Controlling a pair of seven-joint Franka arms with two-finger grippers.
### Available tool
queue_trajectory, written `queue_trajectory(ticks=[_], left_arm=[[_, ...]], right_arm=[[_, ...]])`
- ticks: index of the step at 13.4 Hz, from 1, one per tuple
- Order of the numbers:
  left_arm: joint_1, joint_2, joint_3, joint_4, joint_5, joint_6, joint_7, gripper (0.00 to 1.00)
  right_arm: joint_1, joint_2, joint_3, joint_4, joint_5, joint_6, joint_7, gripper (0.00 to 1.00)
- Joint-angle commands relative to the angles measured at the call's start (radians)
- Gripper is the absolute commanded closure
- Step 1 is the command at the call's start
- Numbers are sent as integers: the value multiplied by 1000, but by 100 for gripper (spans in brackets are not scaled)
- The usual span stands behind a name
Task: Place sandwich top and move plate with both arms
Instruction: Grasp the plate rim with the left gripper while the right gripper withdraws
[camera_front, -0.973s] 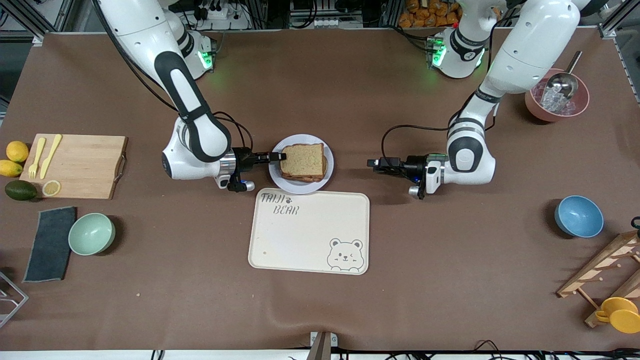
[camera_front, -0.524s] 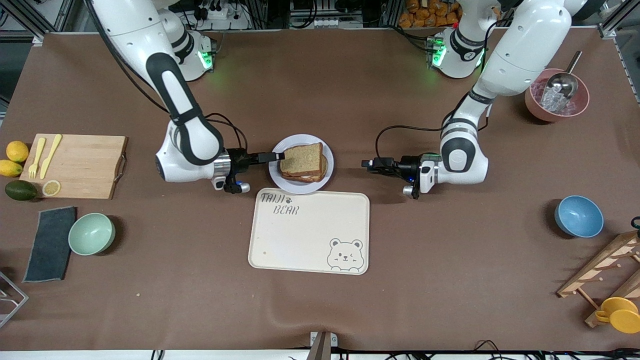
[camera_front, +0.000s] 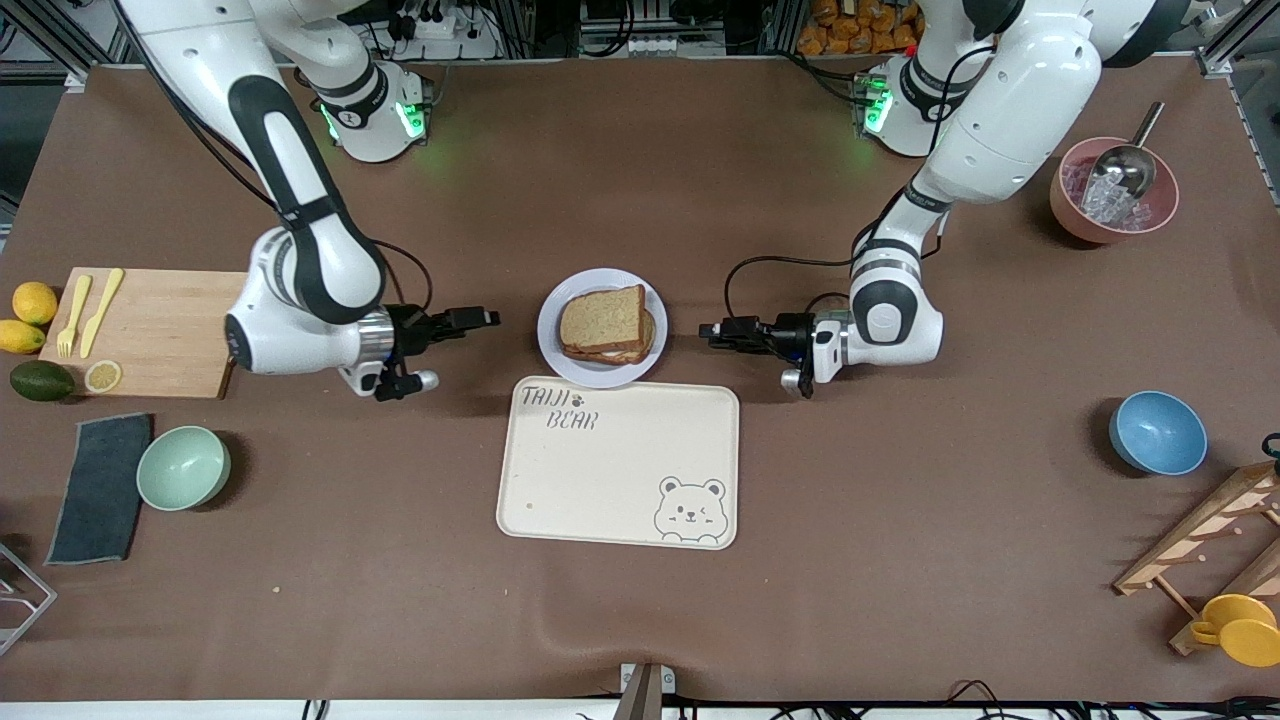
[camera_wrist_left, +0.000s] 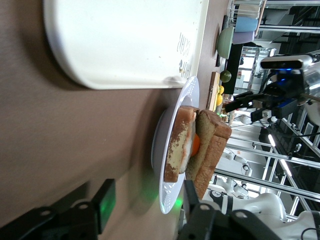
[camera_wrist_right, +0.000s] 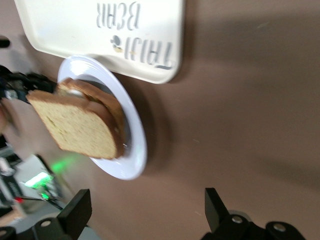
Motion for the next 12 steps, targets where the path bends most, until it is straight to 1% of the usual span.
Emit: queue_trajectory(ticks=[1, 4, 7, 8, 9, 10, 12], left_arm=[[-25, 9, 0, 20, -30, 33, 19, 39], [-42, 8, 0, 22, -36, 35, 22, 42], [-86, 11, 2, 29, -95, 53, 31, 46], [-91, 17, 2, 35, -99, 79, 31, 47], [-105, 25, 2, 41, -101, 90, 33, 50], [-108, 29, 2, 46, -101, 92, 33, 52], [-110, 40, 0, 57, -102, 96, 33, 57]], right_arm=[[-74, -100, 5, 3, -234, -48, 8, 0], [-129, -217, -1, 14, -501, -54, 8, 0], [-140, -367, 2, 39, -779, -54, 11, 0], [-148, -421, 0, 37, -818, -63, 11, 0], [-173, -456, 0, 42, -827, -103, 11, 0], [-204, -479, 0, 77, -827, -156, 12, 0], [-258, -477, 0, 167, -826, -239, 14, 0]])
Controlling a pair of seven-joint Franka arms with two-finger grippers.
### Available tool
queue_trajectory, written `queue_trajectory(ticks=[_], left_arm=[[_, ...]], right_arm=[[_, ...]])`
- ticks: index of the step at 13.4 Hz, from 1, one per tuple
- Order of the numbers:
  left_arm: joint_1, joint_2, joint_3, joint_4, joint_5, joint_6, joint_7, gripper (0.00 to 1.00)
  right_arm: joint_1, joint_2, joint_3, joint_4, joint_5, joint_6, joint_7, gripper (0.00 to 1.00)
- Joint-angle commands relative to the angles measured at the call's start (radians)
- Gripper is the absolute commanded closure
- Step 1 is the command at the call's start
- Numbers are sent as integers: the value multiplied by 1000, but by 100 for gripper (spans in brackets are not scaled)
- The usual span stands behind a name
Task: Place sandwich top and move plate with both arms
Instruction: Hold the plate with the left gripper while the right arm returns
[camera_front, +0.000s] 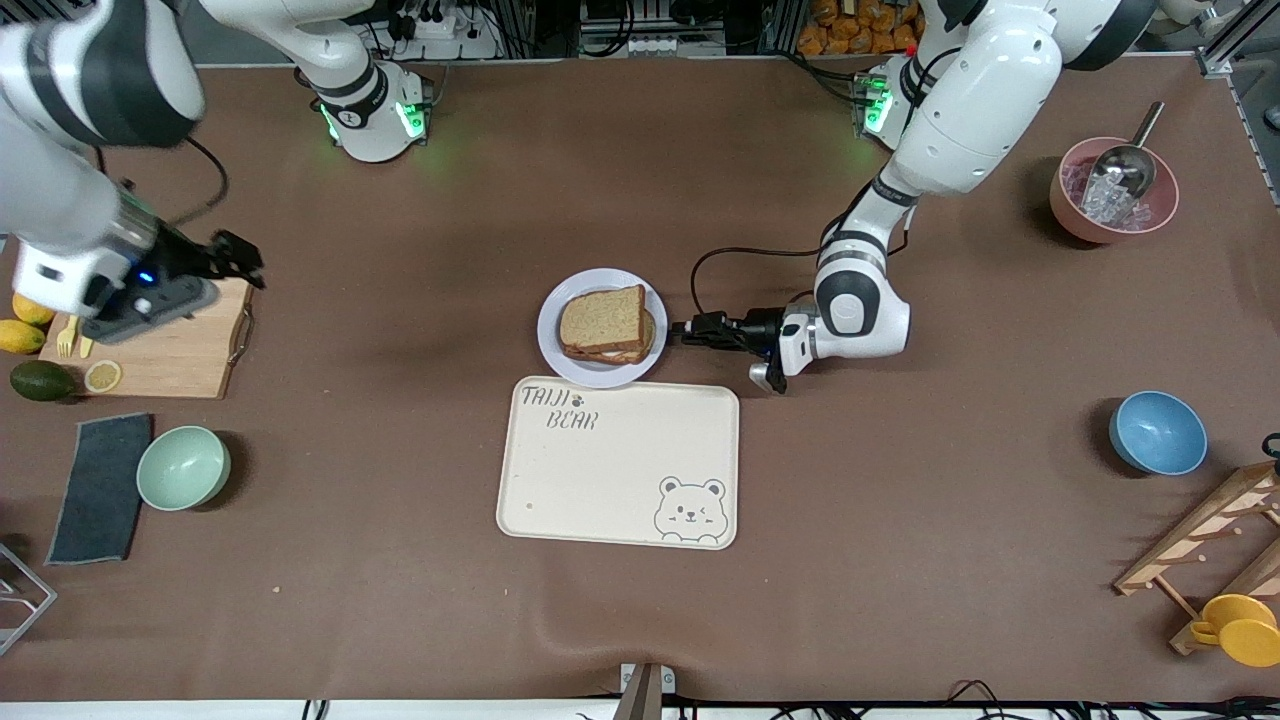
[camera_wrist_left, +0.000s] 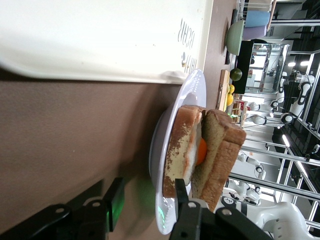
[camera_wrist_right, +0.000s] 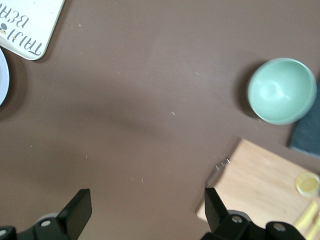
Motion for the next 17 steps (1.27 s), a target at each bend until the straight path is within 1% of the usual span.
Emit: queue_trajectory(ticks=[1, 3, 4, 5, 6, 8, 10, 11, 13, 15, 17], left_arm=[[-16, 26, 1, 30, -33, 26, 26, 58], [-31, 26, 3, 32, -67, 29, 26, 58], [-33, 26, 1, 32, -76, 29, 24, 58], [-31, 27, 1, 32, -79, 29, 24, 57], [-33, 32, 1, 33, -82, 29, 24, 57], [-46, 53, 1, 54, -95, 29, 24, 59], [-51, 61, 1, 67, -95, 29, 26, 65], [-51, 62, 1, 67, -95, 29, 26, 65], [-66, 64, 1, 76, -102, 29, 22, 65], [-68, 70, 1, 78, -115, 29, 24, 65], [-71, 73, 1, 78, -116, 29, 24, 69]], right_arm=[[-84, 2, 17, 102, -20, -62, 8, 0], [-130, 21, 17, 162, 1, -85, 66, 0], [-135, 25, 17, 166, 27, -87, 119, 0], [-131, 25, 18, 164, 53, -93, 184, 0], [-123, 27, 21, 166, 58, -105, 230, 0], [-74, 27, 26, 166, 90, -102, 279, 0], [-63, 30, 26, 170, 145, -95, 298, 0], [-65, 41, 26, 178, 156, -95, 296, 0], [-62, 44, 27, 199, 147, -104, 282, 0], [-34, 42, 29, 204, 132, -104, 287, 0], [36, 91, 29, 294, 29, -114, 289, 0]])
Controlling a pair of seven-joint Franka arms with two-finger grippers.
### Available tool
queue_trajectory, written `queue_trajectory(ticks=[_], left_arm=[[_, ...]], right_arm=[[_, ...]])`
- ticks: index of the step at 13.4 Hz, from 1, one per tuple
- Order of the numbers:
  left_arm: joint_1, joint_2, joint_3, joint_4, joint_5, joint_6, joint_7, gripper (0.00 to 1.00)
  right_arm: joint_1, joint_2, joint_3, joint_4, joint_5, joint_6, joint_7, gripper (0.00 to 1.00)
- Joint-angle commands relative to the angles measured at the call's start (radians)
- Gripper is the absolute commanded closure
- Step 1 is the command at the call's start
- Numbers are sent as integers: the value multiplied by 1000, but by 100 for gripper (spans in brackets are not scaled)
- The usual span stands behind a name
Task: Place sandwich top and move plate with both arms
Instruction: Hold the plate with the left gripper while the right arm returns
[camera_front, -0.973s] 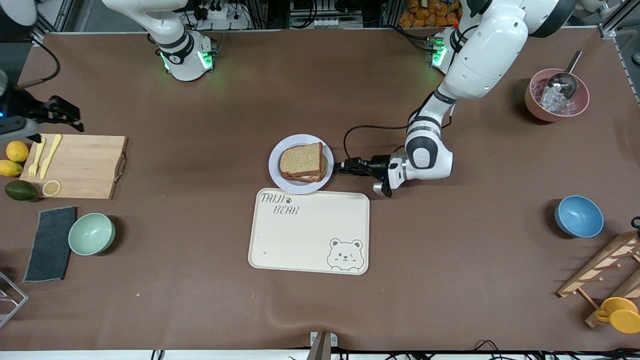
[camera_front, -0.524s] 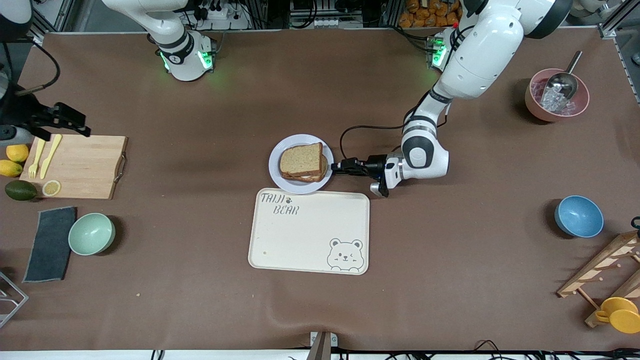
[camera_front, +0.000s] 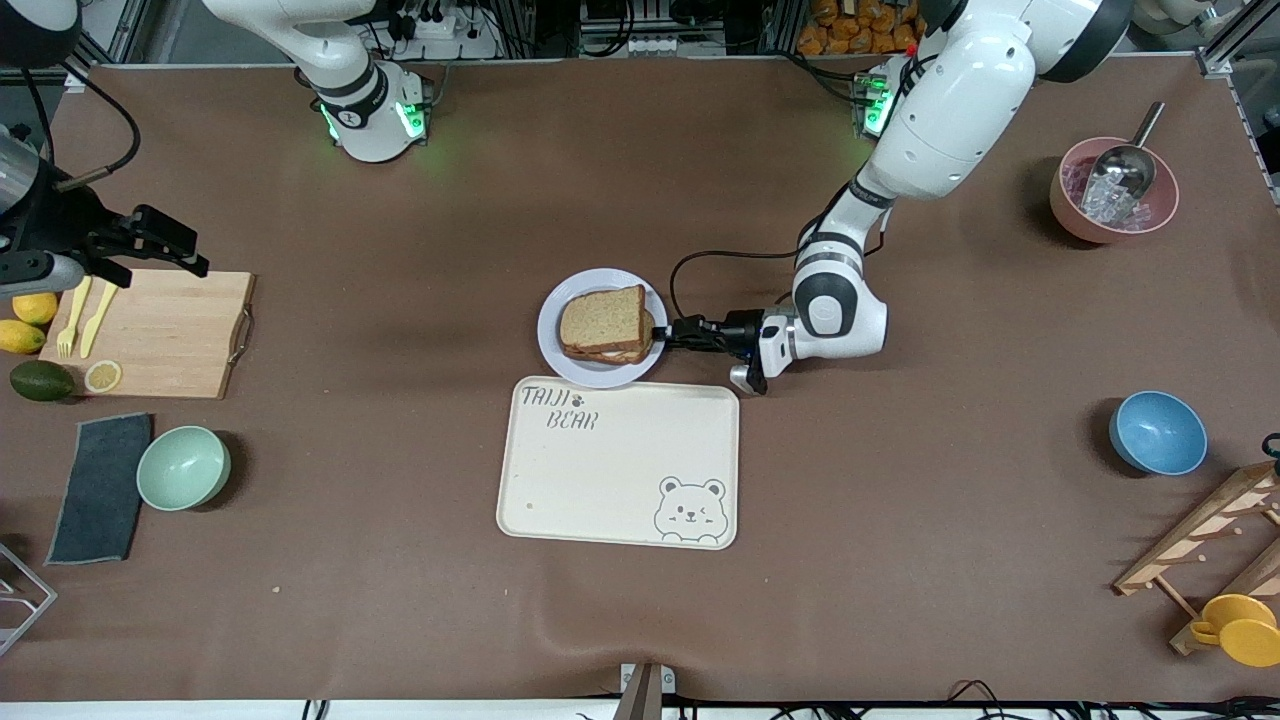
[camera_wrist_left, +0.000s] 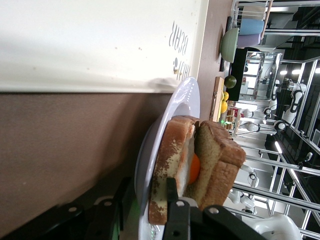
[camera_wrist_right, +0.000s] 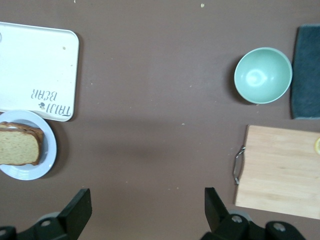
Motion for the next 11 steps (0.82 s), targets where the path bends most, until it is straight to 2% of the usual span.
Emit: queue_trajectory(ticks=[1, 3, 5, 6, 7, 11], left_arm=[[-18, 36, 3, 22, -33, 13, 25, 72], [-18, 41, 3, 23, -33, 13, 25, 83], [-18, 41, 3, 25, -33, 13, 25, 86], [-18, 42, 3, 25, -33, 13, 27, 95], [-18, 44, 3, 25, -33, 13, 31, 100], [-9, 44, 3, 31, -33, 13, 86, 100]], right_arm=[[96, 85, -2, 130, -71, -37, 14, 0], [148, 128, -2, 144, -72, -36, 6, 0], [168, 141, -2, 147, -65, -37, 8, 0], [179, 139, -2, 147, -65, -40, 12, 0], [184, 138, -2, 144, -66, -43, 6, 0], [175, 116, -7, 149, -66, -121, 17, 0]])
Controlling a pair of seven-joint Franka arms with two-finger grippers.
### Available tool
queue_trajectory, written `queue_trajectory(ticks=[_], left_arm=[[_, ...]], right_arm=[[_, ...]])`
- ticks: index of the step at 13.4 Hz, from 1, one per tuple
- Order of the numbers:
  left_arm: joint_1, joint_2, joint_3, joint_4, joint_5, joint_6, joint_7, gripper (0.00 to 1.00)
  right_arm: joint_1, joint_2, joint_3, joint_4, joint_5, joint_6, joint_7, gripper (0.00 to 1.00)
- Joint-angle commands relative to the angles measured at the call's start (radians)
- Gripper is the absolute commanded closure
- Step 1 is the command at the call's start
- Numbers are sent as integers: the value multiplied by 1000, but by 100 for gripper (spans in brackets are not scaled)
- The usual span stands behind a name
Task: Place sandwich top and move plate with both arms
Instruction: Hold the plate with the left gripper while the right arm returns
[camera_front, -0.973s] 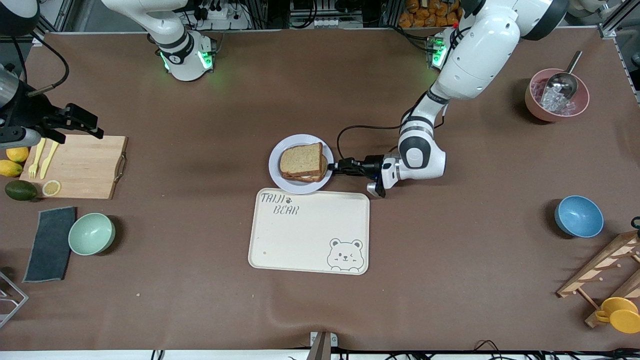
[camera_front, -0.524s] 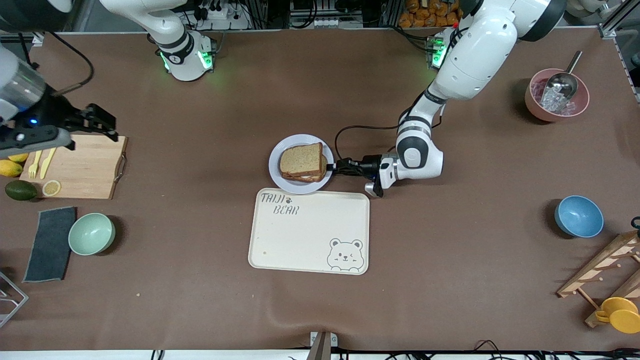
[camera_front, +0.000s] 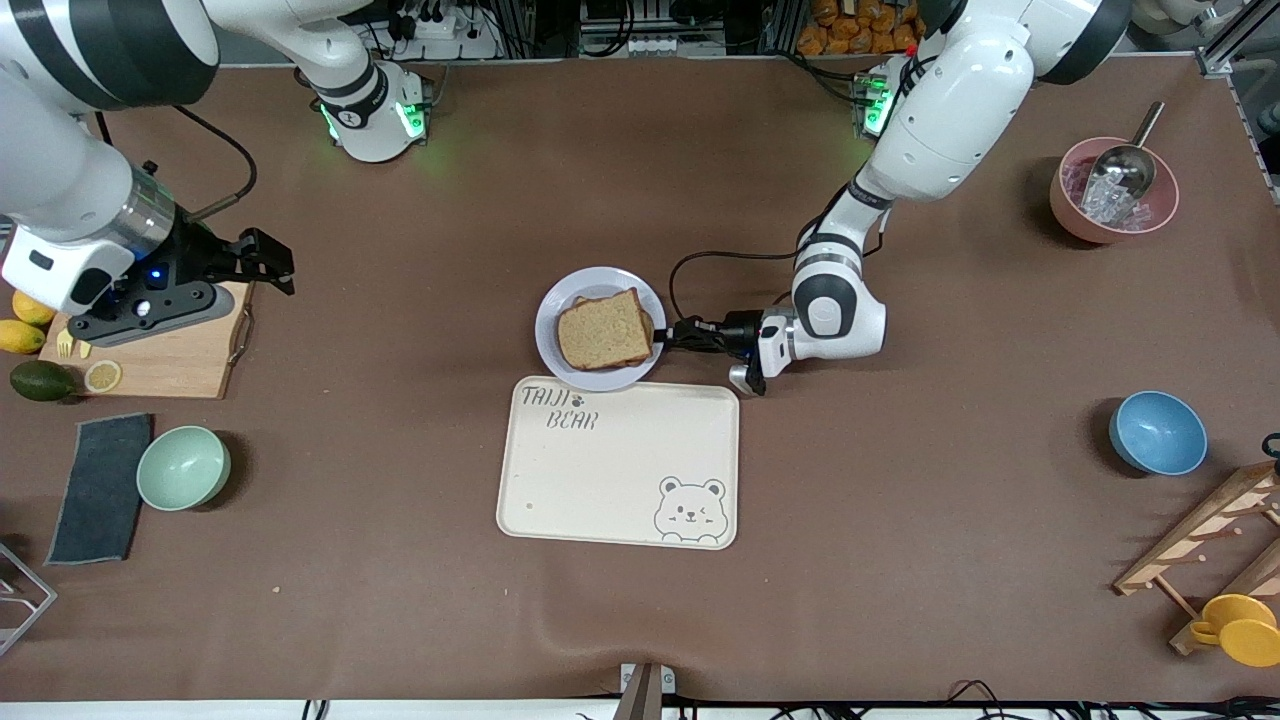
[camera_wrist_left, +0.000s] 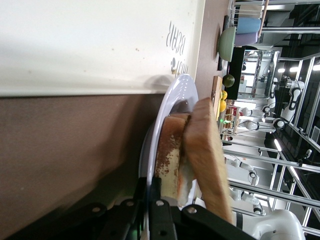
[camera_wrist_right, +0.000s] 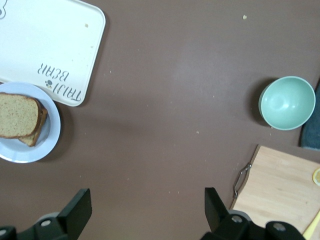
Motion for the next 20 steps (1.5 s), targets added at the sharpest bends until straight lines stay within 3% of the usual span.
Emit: queue_trajectory(ticks=[1, 8, 9, 11, 15, 20], left_arm=[[-9, 39, 2, 26, -31, 20, 52, 100], [17, 12, 0, 17, -17, 11, 118, 100], [20, 5, 0, 12, -17, 5, 124, 100], [20, -1, -1, 12, -15, -8, 126, 100], [22, -2, -24, 12, -15, -58, 150, 100], [25, -16, -27, 17, -15, -77, 160, 100]], right_arm=[[1, -25, -8, 17, -13, -63, 14, 0], [-35, -38, -33, 25, 7, -151, 8, 0], [-79, -38, -13, 25, 9, -148, 11, 0], [-248, -38, 114, 35, 29, -145, 11, 0], [-280, -34, 43, 67, 29, -174, -15, 0], [-288, -26, 12, 98, 13, -131, 22, 0]])
